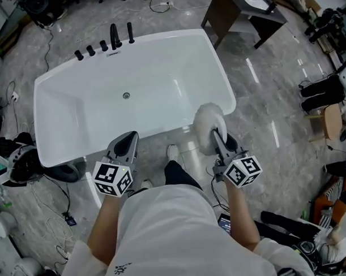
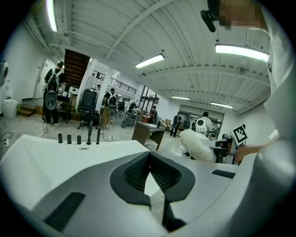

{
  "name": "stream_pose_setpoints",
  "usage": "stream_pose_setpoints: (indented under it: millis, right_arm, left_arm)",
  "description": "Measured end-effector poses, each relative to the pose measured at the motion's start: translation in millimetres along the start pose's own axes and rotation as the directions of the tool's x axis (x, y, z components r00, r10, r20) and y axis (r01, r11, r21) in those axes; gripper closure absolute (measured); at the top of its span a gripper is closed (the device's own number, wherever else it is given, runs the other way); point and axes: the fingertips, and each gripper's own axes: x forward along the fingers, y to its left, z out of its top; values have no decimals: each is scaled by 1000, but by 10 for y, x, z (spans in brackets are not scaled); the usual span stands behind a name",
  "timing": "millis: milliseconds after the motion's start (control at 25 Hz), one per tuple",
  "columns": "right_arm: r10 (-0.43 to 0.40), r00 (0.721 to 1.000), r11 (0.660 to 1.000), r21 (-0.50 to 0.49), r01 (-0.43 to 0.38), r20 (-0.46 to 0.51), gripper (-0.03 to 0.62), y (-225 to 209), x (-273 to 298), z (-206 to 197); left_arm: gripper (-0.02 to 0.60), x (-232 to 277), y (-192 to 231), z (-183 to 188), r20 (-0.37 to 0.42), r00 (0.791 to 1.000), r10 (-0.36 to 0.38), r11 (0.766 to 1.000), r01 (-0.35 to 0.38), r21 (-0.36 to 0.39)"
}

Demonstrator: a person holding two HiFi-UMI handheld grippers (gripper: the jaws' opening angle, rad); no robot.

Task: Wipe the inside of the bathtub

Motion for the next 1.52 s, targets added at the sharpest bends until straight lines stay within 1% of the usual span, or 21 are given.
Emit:
stream_pose_setpoints:
  millis: [160,280,440,680,800,1000,1200,1400,1520]
  right_arm:
    - [-4,999,1000,1,4,-43,499,-455,158,57]
    - [-6,998,1000,20,7,-69,499,-777,258,54]
    - [-8,993,1000,28,11,-116,499,-1230,439,-7]
    - [-33,983,999,3,34,-178,499,-1735,690,-86]
    - [-50,977,999,-18,47,-206,499,-1972,777,-146]
    - [-72,959,997,-20,69,-274,499,-2438,917,-319]
    - [-81,936,997,-45,70,-342,499,-2825,1026,-529]
    - [-87,910,995,-78,60,-406,499,-3033,1099,-768]
    - [-96,894,994,-93,61,-438,499,-3123,1180,-950]
  left_arm:
    - [571,467,-114,83,-27,999,-19,1000,19,-5]
    - [571,816,-222,77,-58,998,-34,999,34,0]
    - [571,1308,-376,46,-100,992,-76,997,77,5]
    - [571,1868,-470,85,-134,984,-121,992,124,14]
    - [571,2124,-526,57,-164,976,-143,989,148,24]
    - [571,2536,-636,-46,-232,957,-176,980,191,46]
    - [571,2860,-666,-175,-261,946,-192,977,210,41]
    - [571,3075,-694,-326,-280,936,-213,972,233,40]
    - [571,3146,-679,-477,-294,929,-224,969,245,37]
